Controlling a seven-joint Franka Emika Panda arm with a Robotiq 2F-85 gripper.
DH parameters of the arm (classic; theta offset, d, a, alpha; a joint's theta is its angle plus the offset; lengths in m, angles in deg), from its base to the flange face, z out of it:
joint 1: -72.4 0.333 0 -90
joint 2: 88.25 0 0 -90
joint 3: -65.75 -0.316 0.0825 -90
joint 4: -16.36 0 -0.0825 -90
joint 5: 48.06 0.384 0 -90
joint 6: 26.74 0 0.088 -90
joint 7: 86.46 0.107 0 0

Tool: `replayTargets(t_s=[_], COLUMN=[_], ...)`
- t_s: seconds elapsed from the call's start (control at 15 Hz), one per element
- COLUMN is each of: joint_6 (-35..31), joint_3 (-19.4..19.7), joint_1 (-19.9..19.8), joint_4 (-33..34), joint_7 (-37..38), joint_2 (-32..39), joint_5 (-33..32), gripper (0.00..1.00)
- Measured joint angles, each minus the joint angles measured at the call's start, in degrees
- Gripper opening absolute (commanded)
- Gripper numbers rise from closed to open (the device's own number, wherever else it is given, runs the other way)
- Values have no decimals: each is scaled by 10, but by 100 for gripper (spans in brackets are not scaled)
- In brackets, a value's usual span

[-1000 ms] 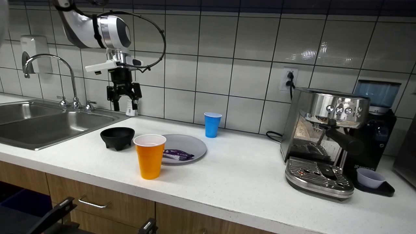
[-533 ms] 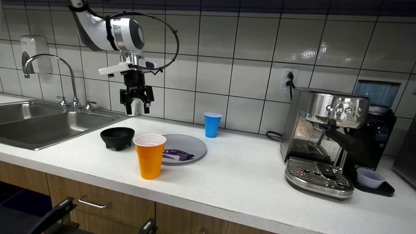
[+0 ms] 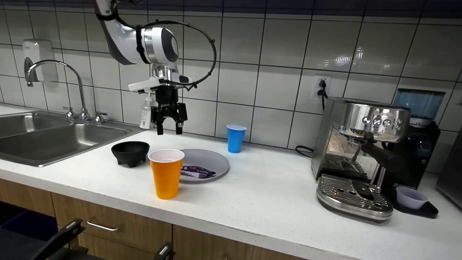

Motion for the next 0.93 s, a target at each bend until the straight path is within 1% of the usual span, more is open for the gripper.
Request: replayTargets(t_s=[0.4,0.93], joint_6=[-18,-92], joint_3=[15,36], joint_1=[-23,-39], joint_4=[-28,-53], joint_7=[3,41], joint_2=[-5,-3], joint_5=[23,54], gripper=[100,100])
